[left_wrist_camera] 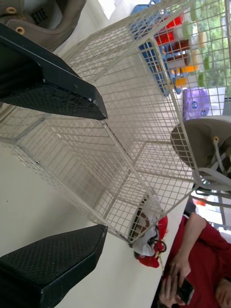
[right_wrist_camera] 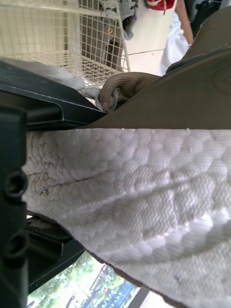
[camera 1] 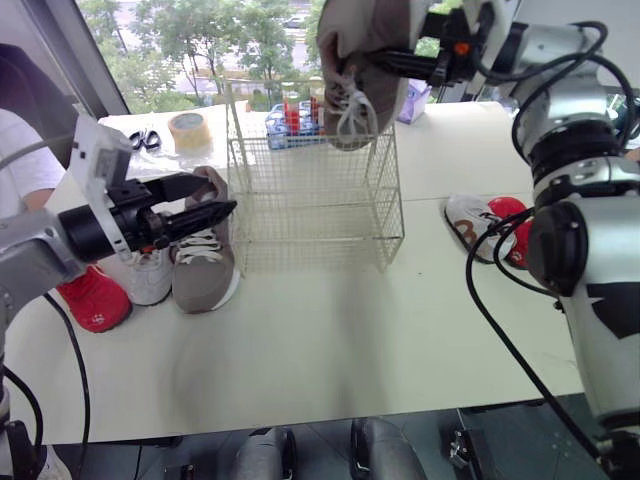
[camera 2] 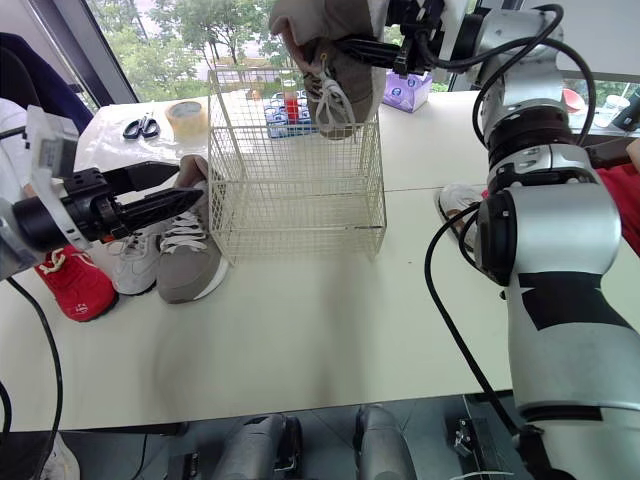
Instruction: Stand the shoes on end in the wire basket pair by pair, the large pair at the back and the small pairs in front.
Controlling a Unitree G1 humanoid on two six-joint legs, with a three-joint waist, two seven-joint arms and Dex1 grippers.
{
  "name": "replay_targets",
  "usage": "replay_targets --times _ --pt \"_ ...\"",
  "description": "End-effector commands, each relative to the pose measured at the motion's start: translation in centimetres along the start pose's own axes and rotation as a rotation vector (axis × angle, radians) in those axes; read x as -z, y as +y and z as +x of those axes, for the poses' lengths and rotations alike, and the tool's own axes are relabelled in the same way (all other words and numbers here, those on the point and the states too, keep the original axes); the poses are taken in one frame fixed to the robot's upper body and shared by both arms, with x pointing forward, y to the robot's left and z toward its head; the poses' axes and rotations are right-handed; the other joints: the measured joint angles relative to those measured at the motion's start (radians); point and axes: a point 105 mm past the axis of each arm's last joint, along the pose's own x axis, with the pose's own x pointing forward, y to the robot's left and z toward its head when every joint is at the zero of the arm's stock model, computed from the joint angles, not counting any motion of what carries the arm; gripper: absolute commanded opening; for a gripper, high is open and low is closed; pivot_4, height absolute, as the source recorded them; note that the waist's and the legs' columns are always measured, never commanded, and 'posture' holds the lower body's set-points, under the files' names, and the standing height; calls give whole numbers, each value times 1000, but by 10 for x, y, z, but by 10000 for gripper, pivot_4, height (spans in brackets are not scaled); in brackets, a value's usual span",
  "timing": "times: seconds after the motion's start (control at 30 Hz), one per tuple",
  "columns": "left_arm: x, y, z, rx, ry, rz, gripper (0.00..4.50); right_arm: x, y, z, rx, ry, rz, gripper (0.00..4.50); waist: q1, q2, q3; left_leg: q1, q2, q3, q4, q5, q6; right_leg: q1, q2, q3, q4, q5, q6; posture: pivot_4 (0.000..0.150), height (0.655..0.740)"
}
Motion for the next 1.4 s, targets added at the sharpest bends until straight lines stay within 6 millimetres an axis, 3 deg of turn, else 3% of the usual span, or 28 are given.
replay_targets --times 0.03,0.1,0.13,0.23,0.27,0.8,1.0,1.13,1.4 --pt "-2 4 -3 -39 -19 37 34859 6 -6 -1 65 -2 91 16957 -1 0 0 0 0 0 0 0 0 0 0 0 0 0 0 1500 7400" --pt "1 5 -2 -46 -15 32 34859 11 -13 -2 141 -1 120 16957 -1 0 0 0 0 0 0 0 0 0 0 0 0 0 0 1500 7400" --pt "2 5 -2 -46 -13 32 35553 13 -15 -3 169 4 123 27187 -1 0 0 1 0 0 0 0 -1 0 0 0 0 0 0 1500 7400" --pt "4 5 -1 -51 -9 30 35553 17 -17 -3 203 14 136 41704 -2 0 0 1 0 0 0 1 -1 1 0 0 0 0 0 1500 7400" --pt "5 6 -1 -52 -9 29 35553 18 -18 -3 214 22 133 44475 -3 0 0 1 0 0 0 1 -1 1 0 0 1 0 -1 1500 7400" --pt "13 10 9 -65 -14 -6 35553 -1 -9 4 77 -28 140 44475 -4 0 0 3 0 0 0 1 -1 2 0 0 2 0 -1 1500 7400" --pt "20 9 8 -78 3 -19 35553 16 -4 6 73 82 95 44475 -5 0 0 3 0 0 0 1 -1 2 0 0 2 0 -1 1500 7400" --pt "26 10 10 -86 20 -17 35553 16 -3 9 60 85 113 44475 -5 0 0 3 0 0 0 1 -2 2 0 0 2 0 -1 1500 7400" --pt "10 17 -1 -125 -30 -21 35553 22 -19 -34 137 88 150 44475 0 0 0 3 0 0 0 1 -2 2 0 0 1 0 -1 1500 7400"
